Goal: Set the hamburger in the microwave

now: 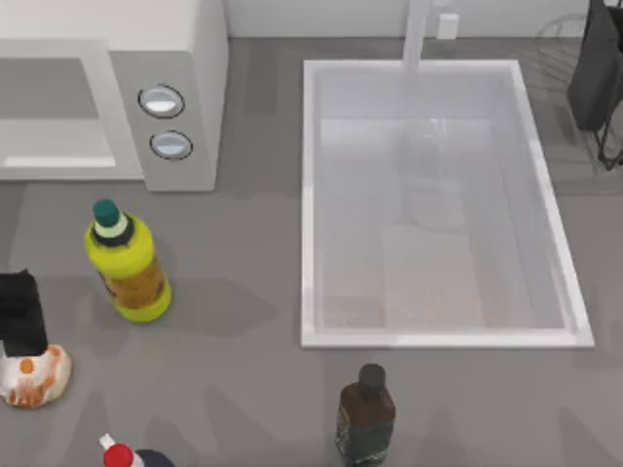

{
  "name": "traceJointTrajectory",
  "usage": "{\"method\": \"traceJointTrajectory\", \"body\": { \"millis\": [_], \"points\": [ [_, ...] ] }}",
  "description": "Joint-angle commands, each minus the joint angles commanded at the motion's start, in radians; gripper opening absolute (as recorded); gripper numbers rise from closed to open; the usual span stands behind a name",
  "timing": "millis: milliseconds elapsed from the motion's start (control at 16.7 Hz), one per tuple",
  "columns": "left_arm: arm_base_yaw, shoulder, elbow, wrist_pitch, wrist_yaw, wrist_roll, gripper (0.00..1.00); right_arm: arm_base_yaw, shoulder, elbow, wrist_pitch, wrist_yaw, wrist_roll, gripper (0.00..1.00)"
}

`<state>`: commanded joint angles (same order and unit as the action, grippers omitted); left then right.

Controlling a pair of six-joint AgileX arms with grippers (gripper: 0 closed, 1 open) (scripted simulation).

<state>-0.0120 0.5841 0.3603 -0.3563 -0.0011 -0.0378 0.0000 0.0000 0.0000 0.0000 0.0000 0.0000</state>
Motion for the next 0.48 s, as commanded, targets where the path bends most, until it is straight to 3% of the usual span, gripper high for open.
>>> {"method": "traceJointTrajectory", "body": {
  "millis": [480],
  "points": [
    [-0.009, 0.403, 0.246, -0.249, -0.001, -0.027, 1.00, 0.000, 0.000, 0.000, 0.000, 0.000, 0.000, 1.00]
  ]
}}
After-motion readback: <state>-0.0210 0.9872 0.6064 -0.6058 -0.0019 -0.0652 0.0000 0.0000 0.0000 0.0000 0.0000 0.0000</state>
